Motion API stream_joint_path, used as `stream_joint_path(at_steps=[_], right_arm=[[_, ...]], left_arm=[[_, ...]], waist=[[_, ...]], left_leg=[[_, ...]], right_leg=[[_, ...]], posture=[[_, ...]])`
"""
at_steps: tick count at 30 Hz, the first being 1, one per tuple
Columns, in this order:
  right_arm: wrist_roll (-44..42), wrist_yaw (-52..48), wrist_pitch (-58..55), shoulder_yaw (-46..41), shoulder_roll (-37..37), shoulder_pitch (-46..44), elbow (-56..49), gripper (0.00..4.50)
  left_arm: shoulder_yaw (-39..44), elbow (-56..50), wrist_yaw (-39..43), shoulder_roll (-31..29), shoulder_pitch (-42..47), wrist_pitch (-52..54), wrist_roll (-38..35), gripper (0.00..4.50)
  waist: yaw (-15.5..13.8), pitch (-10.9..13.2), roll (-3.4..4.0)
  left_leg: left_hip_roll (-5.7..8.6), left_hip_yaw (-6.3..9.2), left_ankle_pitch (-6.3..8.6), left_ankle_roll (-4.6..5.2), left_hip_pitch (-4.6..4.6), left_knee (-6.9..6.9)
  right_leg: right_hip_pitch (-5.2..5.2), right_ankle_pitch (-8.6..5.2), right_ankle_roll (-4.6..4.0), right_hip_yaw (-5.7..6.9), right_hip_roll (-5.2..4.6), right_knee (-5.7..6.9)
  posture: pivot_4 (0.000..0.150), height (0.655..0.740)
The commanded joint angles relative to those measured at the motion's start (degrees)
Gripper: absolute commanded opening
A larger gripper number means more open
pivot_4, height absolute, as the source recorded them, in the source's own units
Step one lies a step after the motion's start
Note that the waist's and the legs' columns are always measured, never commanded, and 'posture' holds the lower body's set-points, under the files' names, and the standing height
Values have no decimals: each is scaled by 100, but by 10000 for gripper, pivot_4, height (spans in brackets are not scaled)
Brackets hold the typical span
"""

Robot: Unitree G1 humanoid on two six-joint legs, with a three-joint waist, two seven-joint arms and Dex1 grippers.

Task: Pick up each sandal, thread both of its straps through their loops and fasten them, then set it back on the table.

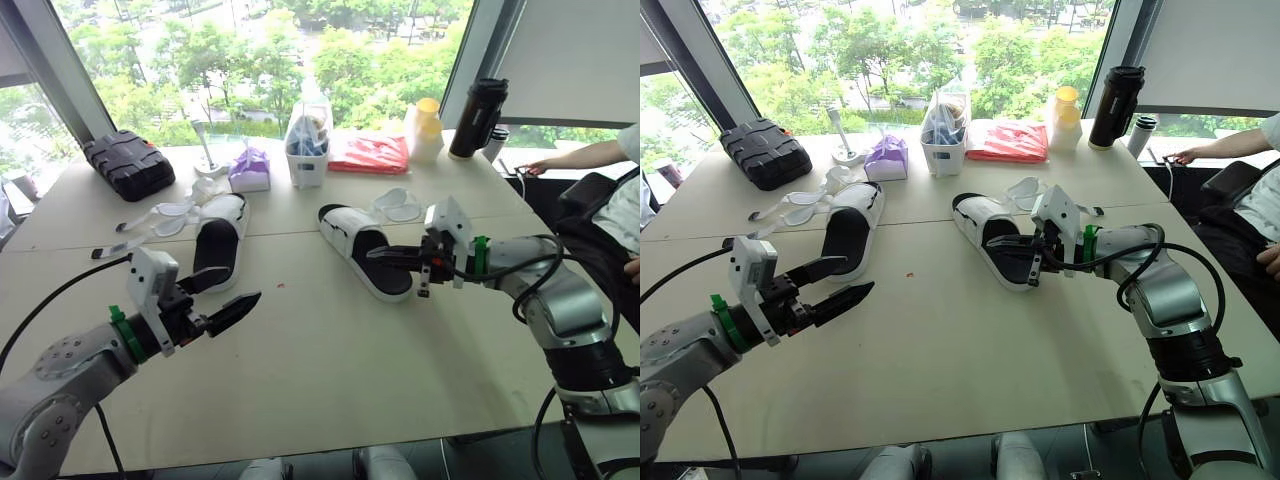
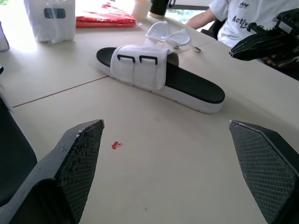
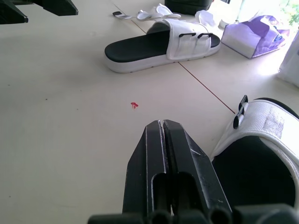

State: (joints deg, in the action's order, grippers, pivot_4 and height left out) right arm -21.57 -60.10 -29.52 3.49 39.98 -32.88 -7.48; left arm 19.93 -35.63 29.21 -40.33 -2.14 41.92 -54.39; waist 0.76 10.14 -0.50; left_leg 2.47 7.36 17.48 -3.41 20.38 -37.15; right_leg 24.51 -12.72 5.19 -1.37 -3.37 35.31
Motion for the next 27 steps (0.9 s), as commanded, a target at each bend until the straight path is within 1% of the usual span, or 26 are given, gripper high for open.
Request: stream_joint_path(at_steps=[1, 3, 7, 21, 27], right_arm=[[6, -24, 146, -61, 35, -174, -47, 0], [22, -17, 155, -56, 22, -163, -53, 0], [36, 7, 150, -66, -6, -168, -53, 0], [38, 92, 174, -84, -81, -211, -73, 0], [86, 238, 253, -77, -140, -147, -82, 0]], left_arm=[[142, -115, 10, -91, -30, -24, -1, 44467], [168, -102, -76, -79, 17, -35, 29, 44467], [251, -142, -168, -38, 94, 37, -297, 44467], [122, -193, -210, -19, 27, -49, -252, 44467], [190, -199, -266, 109, -2, -67, -405, 44467]], waist=[[1, 0, 0], [1, 0, 0], [0, 0, 0], [1, 0, 0], [2, 0, 0]], left_leg=[[0, 0, 0, 0, 0, 0], [0, 0, 0, 0, 0, 0], [0, 0, 0, 0, 0, 0], [0, -1, 0, 0, 0, 0], [0, -1, 0, 0, -1, 0]], right_leg=[[0, 0, 0, 0, 0, 0], [0, 0, 0, 0, 0, 0], [0, 0, 0, 0, 0, 0], [0, 0, 0, 0, -1, 0], [0, 0, 0, 0, -1, 0]], posture=[[1500, 7400], [1500, 7400], [1500, 7400], [1500, 7400], [1500, 7400]])
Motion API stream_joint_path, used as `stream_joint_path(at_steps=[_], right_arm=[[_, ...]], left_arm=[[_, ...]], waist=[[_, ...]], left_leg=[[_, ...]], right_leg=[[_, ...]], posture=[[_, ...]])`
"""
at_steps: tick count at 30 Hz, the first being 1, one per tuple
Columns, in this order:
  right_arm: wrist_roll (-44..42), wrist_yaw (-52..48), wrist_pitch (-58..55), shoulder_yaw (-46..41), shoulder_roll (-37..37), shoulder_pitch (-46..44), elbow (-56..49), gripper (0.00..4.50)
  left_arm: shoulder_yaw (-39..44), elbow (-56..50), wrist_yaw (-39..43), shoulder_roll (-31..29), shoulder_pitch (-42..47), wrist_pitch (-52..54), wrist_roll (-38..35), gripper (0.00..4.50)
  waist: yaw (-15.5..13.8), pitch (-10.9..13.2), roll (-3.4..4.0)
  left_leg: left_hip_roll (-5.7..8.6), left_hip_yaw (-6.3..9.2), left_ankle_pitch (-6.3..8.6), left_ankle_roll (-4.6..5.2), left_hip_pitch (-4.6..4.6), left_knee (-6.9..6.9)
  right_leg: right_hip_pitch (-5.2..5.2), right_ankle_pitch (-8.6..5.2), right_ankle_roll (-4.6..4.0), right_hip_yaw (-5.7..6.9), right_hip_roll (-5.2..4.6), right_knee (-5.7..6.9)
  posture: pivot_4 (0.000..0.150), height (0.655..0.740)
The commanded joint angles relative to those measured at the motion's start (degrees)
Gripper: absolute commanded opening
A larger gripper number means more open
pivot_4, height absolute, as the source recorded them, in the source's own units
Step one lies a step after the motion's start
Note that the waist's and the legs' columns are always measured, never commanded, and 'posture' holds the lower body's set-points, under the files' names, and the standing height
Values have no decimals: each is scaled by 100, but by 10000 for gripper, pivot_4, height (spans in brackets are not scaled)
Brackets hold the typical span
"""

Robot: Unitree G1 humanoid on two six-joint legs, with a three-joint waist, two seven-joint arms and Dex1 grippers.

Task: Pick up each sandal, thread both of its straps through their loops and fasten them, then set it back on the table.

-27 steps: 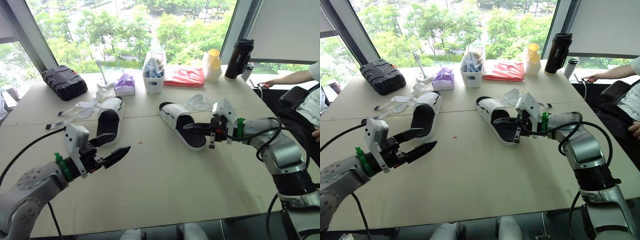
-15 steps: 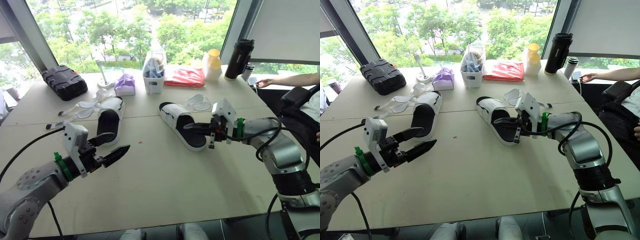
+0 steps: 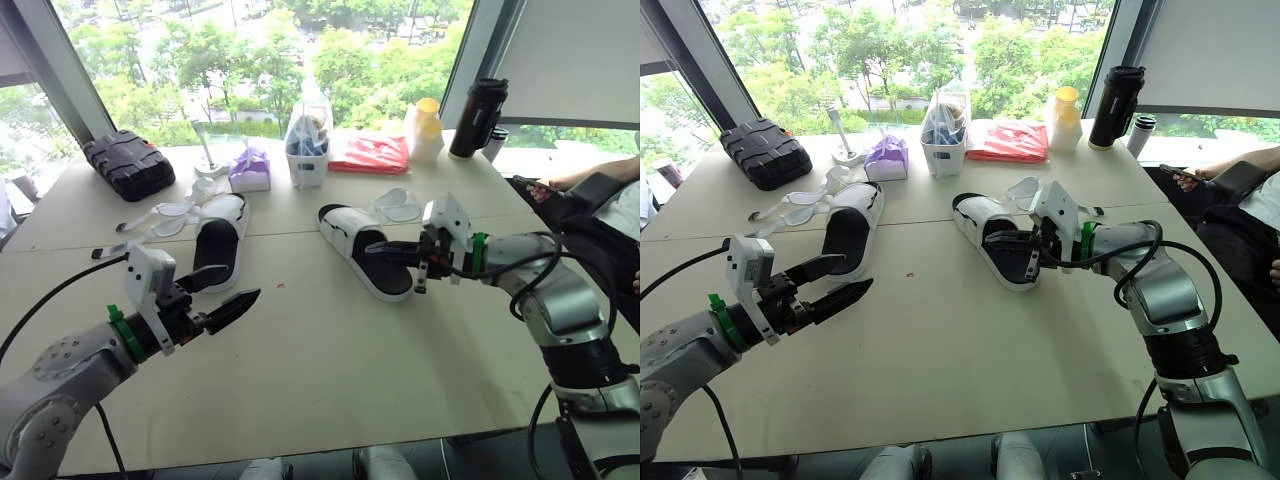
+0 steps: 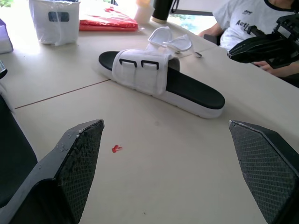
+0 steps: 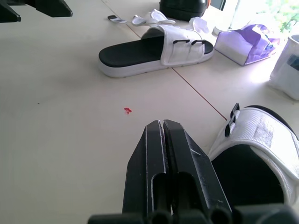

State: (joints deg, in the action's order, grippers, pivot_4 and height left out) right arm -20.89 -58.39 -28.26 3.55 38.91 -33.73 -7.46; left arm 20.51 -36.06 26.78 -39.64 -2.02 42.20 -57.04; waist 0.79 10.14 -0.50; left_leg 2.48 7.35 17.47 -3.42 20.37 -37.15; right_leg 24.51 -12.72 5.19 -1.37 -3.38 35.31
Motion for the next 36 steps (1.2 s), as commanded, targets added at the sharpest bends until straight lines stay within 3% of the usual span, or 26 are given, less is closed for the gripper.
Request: stream_joint_path(at_steps=[1, 5, 7, 9, 15, 25, 36], right_arm=[[22, 72, 140, -73, -36, -58, -75, 0], [248, 288, 404, -38, -139, -140, 109, 0], [590, 592, 722, 3, -244, -297, 411, 5655], [1135, 932, 1239, 159, -264, -426, 731, 13824], [2756, 1891, 2869, 716, -201, -914, 1863, 44766], [4607, 2949, 5092, 1787, -366, -1830, 3944, 44766], [6086, 4890, 5911, 2768, -1317, -3127, 6817, 44766]], left_arm=[[130, -152, -9, 46, -9, -92, -142, 44467], [152, -147, -38, 77, 30, -151, -126, 44467], [112, -114, -18, 26, 29, -140, -48, 45000], [66, -90, 2, -4, 34, -136, 18, 45000], [-57, -71, 1, 9, 129, -122, 132, 45000], [-132, -50, 20, -25, 255, -83, 227, 45000], [-105, -187, -109, -19, 200, -41, 216, 45000]], waist=[[-2, 0, 0], [-1, 0, 0], [5, 0, 0], [4, 1, 1], [7, 1, 1], [34, 1, 1], [47, 1, 1]], left_leg=[[0, 0, 0, 0, 0, 0], [0, 0, 0, 0, 0, 0], [0, -1, 0, 0, -1, 0], [0, -4, 0, 0, -1, 0], [2, -6, -1, -1, 0, 0], [4, -11, -2, -3, -1, 1], [4, -12, -13, -24, 1, 3]], right_leg=[[0, 0, 0, 0, 0, 0], [0, 0, 0, 0, 0, 0], [0, 0, 0, 0, 0, 0], [1, 1, -2, -1, 0, 0], [3, 1, -2, -1, 0, 0], [6, 3, -4, -5, 0, 1], [10, 5, -9, -9, 0, 2]], posture=[[1500, 7400], [1500, 7400], [1500, 7400], [1500, 7400], [1500, 7400], [1500, 7400], [1500, 7400]])
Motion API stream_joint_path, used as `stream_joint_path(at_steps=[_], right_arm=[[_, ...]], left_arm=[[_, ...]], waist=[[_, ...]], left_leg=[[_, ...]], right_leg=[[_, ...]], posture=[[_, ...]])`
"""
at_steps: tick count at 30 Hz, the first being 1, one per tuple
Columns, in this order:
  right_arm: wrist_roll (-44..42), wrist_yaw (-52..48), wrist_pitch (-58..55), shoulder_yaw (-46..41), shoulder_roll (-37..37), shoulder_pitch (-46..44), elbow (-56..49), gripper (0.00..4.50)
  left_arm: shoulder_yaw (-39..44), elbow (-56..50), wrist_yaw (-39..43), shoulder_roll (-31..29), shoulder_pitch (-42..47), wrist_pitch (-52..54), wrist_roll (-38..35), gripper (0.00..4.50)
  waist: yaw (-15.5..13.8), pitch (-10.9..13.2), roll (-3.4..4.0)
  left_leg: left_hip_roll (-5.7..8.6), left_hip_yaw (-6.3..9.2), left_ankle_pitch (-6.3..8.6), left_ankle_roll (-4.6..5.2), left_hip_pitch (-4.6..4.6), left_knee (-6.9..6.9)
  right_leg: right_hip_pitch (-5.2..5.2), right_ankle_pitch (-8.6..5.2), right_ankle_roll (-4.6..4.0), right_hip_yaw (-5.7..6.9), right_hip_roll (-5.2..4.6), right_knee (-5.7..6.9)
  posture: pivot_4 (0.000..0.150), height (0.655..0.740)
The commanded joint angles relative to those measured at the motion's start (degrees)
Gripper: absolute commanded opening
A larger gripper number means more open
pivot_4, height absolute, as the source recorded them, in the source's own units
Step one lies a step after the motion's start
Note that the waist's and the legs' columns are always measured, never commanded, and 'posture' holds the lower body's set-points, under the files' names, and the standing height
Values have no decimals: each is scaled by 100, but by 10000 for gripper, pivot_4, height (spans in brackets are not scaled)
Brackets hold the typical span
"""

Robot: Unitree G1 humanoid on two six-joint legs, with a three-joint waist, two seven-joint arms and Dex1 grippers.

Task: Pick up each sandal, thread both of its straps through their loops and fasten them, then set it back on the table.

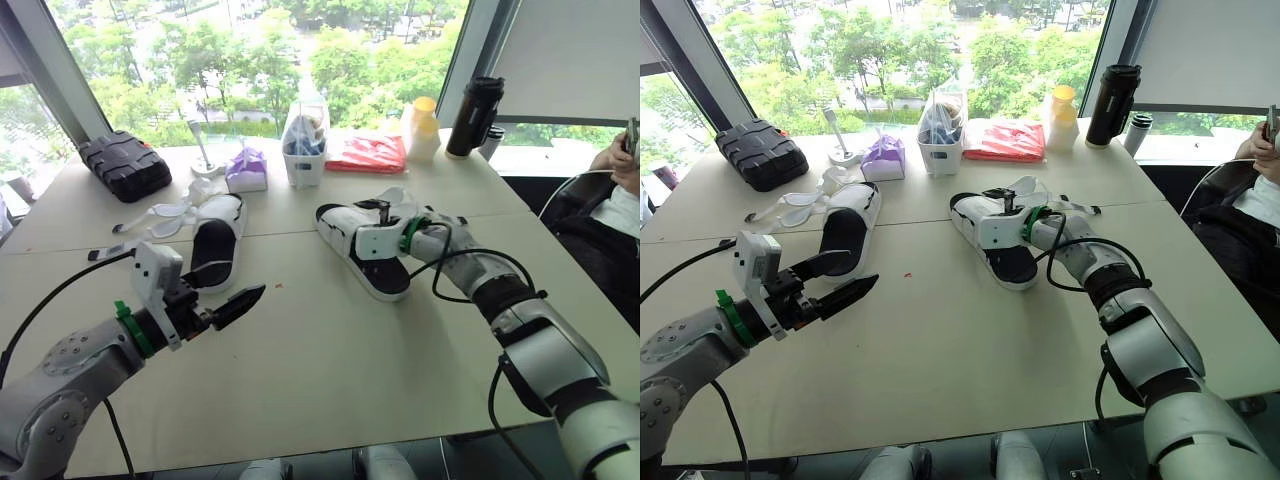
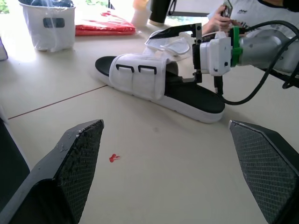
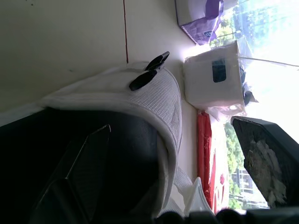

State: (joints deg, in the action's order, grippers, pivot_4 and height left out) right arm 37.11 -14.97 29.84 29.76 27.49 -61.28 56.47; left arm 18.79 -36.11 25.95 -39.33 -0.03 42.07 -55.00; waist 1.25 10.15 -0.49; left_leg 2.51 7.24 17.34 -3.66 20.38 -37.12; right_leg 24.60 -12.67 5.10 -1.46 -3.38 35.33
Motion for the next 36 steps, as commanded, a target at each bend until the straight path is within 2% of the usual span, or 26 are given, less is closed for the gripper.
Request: stream_joint_path(at_steps=[1, 5, 7, 8, 13, 15, 19, 24, 27, 31, 36], right_arm=[[454, 813, 53, 284, -334, -494, 701, 44766], [852, 1583, -139, 598, -732, -858, 1389, 44766], [903, 1783, -243, 641, -858, -975, 1597, 39536], [941, 1859, -277, 671, -903, -1014, 1676, 35947], [1047, 2078, -341, 771, -998, -1092, 1874, 9627], [1080, 2121, -353, 807, -1007, -1113, 1912, 464], [1153, 2287, -255, 857, -994, -1157, 1916, 464], [1817, 3199, 848, 1438, -579, -1420, 1575, 464], [2528, 4239, 1744, 2021, -120, -1580, 1129, 464], [3756, 6103, 2873, 2915, 572, -1774, -28, 464], [4502, 7395, 3621, 3460, 861, -1860, -897, 464]], left_arm=[[54, -211, -51, -43, -16, -29, 22, 45000], [28, -292, -142, -17, -61, -36, 54, 45000], [27, -329, -190, 2, -76, -37, 52, 45000], [24, -343, -209, 9, -80, -37, 52, 45000], [14, -365, -277, 22, -74, -55, 73, 45000], [10, -372, -296, 29, -64, -60, 78, 45000], [-12, -371, -315, 42, -39, -73, 98, 45000], [-19, -288, -268, 66, 78, -147, 192, 45000], [12, -200, -165, 52, 119, -180, 244, 45000], [46, -73, 27, -3, 140, -235, 351, 45000], [27, 17, 155, 24, 202, -284, 424, 45000]], waist=[[4, 0, 0], [68, 0, 0], [89, 0, 0], [103, 0, 0], [134, 0, 0], [136, 1, 2], [139, 1, 2], [134, 4, 8], [133, 5, 9], [131, 5, 7], [146, 6, 2]], left_leg=[[0, 0, 0, -1, 0, 1], [0, 0, -4, -7, 0, 2], [1, 2, -4, -8, 0, 4], [1, 2, -4, -8, 0, 4], [2, 3, -3, -5, 0, 5], [2, 3, -2, -3, 0, 6], [2, 2, 0, 1, -1, 7], [3, 1, 0, 0, 6, 7], [6, 1, -5, -9, 13, 9], [11, -6, -11, -20, 25, 13], [8, -55, -13, -23, 13, 16]], right_leg=[[0, 0, 0, 0, 0, 0], [4, 1, -2, -2, 1, 4], [4, 2, -3, -2, 1, 7], [4, 2, -3, -3, 1, 7], [6, 2, -3, -3, 2, 9], [8, 2, -3, -3, 4, 10], [10, 2, -3, -4, 5, 13], [17, 3, -2, -5, 5, 15], [25, 3, -2, -7, 5, 16], [50, 2, -3, -18, 3, 31], [78, 2, -3, -76, 12, 71]], posture=[[1500, 7400], [1500, 7400], [1500, 7400], [1500, 7400], [1500, 7400], [1500, 7400], [1500, 7400], [1500, 7400], [1500, 7400], [1500, 7400], [1500, 7400]])
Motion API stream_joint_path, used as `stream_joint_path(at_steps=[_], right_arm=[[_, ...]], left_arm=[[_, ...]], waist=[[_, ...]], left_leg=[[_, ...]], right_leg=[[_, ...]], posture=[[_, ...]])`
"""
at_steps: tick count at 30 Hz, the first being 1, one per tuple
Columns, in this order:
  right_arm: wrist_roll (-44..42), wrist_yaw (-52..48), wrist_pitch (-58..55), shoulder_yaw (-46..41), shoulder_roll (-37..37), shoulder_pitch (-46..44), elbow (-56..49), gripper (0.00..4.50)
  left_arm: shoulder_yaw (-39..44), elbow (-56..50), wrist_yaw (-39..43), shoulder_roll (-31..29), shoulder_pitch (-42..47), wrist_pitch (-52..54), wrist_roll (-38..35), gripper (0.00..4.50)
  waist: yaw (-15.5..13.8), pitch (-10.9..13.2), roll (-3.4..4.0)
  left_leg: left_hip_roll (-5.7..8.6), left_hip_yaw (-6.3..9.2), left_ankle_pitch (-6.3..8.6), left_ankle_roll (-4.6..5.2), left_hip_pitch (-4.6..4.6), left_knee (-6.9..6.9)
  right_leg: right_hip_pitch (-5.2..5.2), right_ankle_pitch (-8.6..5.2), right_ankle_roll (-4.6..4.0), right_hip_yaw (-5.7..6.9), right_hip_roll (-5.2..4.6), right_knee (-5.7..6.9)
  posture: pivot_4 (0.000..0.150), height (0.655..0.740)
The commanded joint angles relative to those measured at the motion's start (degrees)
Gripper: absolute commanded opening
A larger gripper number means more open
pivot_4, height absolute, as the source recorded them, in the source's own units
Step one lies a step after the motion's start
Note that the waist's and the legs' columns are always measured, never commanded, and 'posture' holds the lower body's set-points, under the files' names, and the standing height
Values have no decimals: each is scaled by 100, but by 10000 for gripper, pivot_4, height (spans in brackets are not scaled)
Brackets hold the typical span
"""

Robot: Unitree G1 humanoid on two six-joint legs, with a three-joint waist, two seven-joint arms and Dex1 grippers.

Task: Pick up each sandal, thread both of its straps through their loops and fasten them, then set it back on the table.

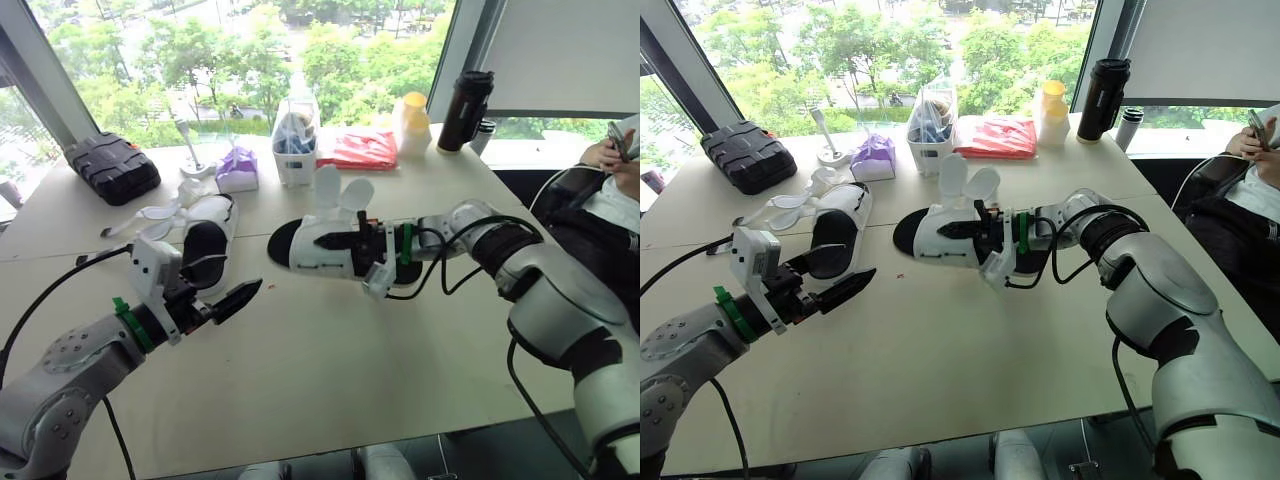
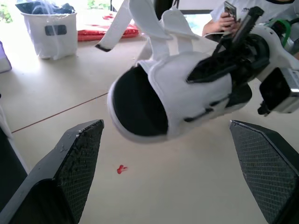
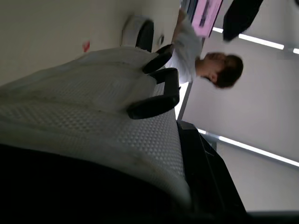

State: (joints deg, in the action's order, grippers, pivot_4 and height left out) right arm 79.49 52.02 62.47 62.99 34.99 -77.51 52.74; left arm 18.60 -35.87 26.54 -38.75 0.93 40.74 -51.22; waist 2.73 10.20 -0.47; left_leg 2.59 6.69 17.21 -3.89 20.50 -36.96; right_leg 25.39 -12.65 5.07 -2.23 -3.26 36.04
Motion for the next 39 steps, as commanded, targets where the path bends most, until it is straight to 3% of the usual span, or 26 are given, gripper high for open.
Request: stream_joint_path(at_steps=[1, 10, 17, 29, 39], right_arm=[[332, 837, 487, 196, 107, -230, -651, 464], [319, 705, 930, 260, -215, 4, -948, 464], [-36, -15, 1149, 86, -520, 186, -519, 464], [-1298, -2294, 1459, -478, -865, 482, 294, 464], [-1532, -2888, 1223, -835, -1009, 367, 696, 464]], left_arm=[[21, 12, 112, -20, 130, -163, 71, 45000], [-89, -12, 146, 75, 156, -142, 141, 45000], [-117, -100, 183, 23, -40, -130, 200, 45000], [-150, -111, 206, 38, -27, -116, 218, 45000], [-237, -127, 186, 40, 34, -89, 227, 45000]], waist=[[-5, 0, -1], [-9, 0, -2], [-4, 0, -2], [-1, -1, -4], [0, -1, -4]], left_leg=[[0, -7, 0, -1, -3, -1], [-1, -14, 0, 2, -7, -6], [-4, -17, 3, 7, -8, -6], [-7, -17, 12, 23, -13, -7], [-8, -17, 12, 23, -14, -8]], right_leg=[[1, 0, 0, -11, 2, 2], [-1, 0, 1, -22, 7, 5], [-1, 0, 0, -24, 10, 5], [-4, 1, 0, -24, 12, 6], [-4, 1, 0, -24, 13, 8]], posture=[[1500, 7400], [1500, 7400], [1500, 7400], [1500, 7400], [1500, 7400]])
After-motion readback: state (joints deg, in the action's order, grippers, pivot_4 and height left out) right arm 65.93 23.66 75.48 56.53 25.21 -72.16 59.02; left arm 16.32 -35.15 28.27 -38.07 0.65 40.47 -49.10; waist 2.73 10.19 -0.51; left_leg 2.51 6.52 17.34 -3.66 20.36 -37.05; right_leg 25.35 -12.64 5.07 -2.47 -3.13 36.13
